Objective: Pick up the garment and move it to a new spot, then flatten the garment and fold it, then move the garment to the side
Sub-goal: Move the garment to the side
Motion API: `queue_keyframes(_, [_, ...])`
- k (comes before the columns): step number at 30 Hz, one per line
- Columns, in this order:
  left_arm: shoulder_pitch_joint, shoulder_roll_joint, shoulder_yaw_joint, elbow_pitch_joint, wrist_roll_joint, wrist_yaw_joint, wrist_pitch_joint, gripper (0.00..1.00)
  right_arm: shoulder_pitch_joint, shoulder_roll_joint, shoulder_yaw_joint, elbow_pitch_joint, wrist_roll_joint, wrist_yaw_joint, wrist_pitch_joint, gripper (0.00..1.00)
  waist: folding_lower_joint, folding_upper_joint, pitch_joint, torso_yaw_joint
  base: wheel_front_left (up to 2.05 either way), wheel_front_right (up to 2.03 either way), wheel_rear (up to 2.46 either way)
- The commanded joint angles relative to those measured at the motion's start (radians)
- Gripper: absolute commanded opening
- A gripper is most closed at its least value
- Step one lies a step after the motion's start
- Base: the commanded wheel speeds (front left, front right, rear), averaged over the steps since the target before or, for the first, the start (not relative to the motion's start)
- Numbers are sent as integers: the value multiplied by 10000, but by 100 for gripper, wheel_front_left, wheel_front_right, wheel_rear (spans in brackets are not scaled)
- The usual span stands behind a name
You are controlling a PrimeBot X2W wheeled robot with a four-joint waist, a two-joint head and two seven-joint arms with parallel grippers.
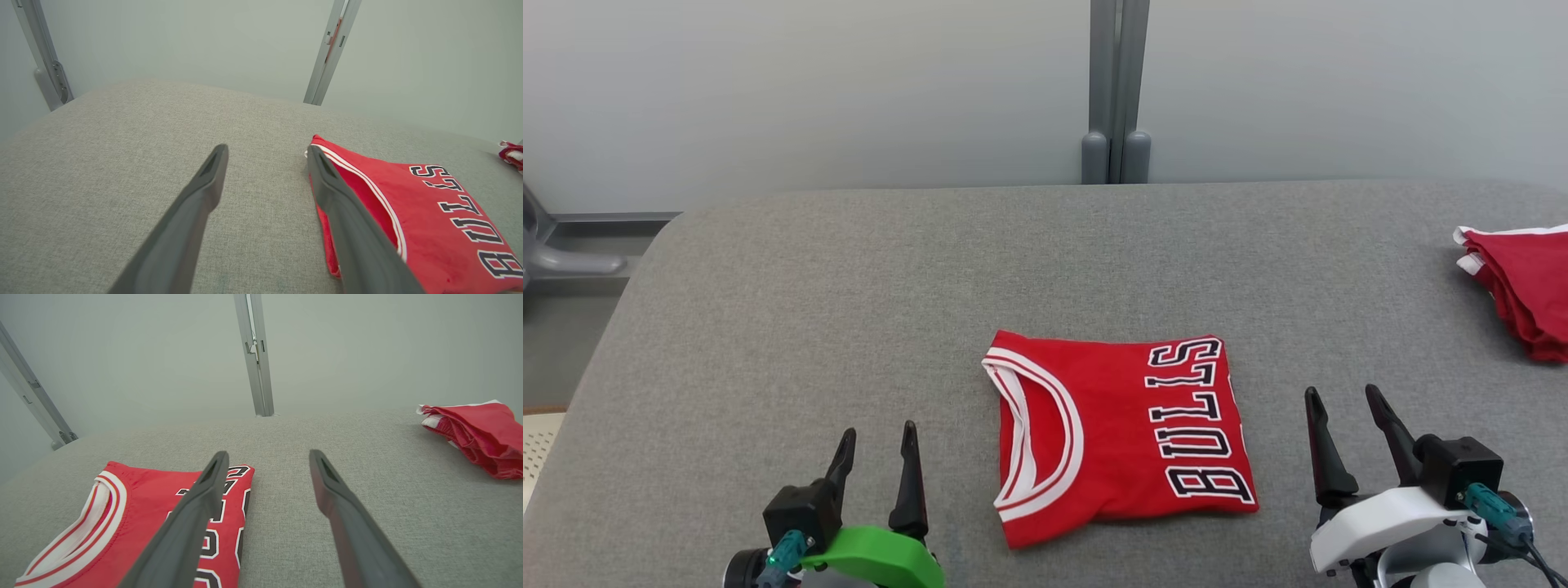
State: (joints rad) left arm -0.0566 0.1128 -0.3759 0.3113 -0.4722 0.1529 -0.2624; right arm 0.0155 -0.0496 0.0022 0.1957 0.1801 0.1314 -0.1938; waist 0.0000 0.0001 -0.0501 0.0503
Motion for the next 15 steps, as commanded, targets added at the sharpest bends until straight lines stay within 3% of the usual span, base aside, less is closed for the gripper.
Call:
queue_keyframes(1, [-45,-7,67,32,146,-38,-31,100,-83,-21,-45,14,-78,-17,48,100,0,-1,7,2,0,0,0])
queue_keyframes(15, [-243,-83,202,213,222,-44,-31,100,-434,-25,-285,178,-203,-17,1014,100,0,-1,132,230,0,0,0])
